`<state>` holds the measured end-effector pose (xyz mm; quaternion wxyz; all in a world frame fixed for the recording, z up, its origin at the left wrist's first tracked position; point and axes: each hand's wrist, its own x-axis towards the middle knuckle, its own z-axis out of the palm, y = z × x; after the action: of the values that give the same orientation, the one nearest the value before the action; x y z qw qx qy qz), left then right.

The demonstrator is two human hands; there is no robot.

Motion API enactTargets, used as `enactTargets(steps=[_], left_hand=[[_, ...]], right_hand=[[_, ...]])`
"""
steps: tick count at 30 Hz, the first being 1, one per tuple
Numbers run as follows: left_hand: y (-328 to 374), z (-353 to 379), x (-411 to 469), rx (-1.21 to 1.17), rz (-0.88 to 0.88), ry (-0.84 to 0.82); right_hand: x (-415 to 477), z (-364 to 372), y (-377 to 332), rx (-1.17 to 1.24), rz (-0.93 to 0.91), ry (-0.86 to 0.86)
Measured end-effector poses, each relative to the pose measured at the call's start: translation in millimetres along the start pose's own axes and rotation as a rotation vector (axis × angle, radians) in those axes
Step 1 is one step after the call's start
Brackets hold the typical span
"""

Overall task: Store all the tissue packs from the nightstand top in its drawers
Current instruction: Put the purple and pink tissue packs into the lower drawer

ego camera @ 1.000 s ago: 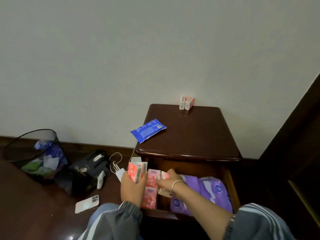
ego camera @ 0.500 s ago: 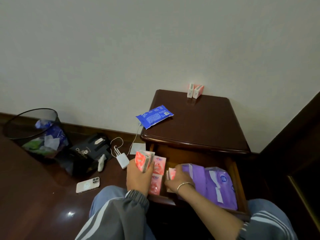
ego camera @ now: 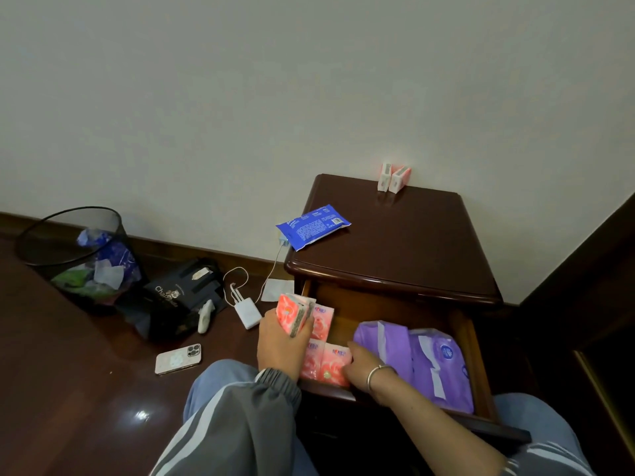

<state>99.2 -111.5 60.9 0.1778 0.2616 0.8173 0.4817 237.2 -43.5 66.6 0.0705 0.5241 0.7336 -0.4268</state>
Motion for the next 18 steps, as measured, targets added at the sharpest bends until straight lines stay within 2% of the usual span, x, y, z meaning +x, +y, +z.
enactTargets(steps=[2,4,7,11,14,16,18], left_hand=[[-1,0,0,0.017,-0.009,-0.006],[-1,0,0,0.021,-0.004,-0.014],[-1,1,1,0.026,0.0,-0.021],[0,0,0,0.041,0.011,-0.024],[3,-2,-1,0.039,0.023,-0.059],[8,-3,-4,0.013,0.038,-0.102],[11,-2,-9,-0.009,0.09,-0.166]], right_hand=[[-1,-3,1,-0.158,-0.05,-0.02],[3,-8,1,-0.272,-0.084,0.044],[7,-9,-2,-0.283,-0.114,0.176],[5,-1,0,-0.232,-0.152,0.12],[2,-4,0,-0.092,-0.195,0.214],[-3,-11,-6,0.177,-0.193,0.285],[-9,-18,-15,0.518,-0.223,0.193]])
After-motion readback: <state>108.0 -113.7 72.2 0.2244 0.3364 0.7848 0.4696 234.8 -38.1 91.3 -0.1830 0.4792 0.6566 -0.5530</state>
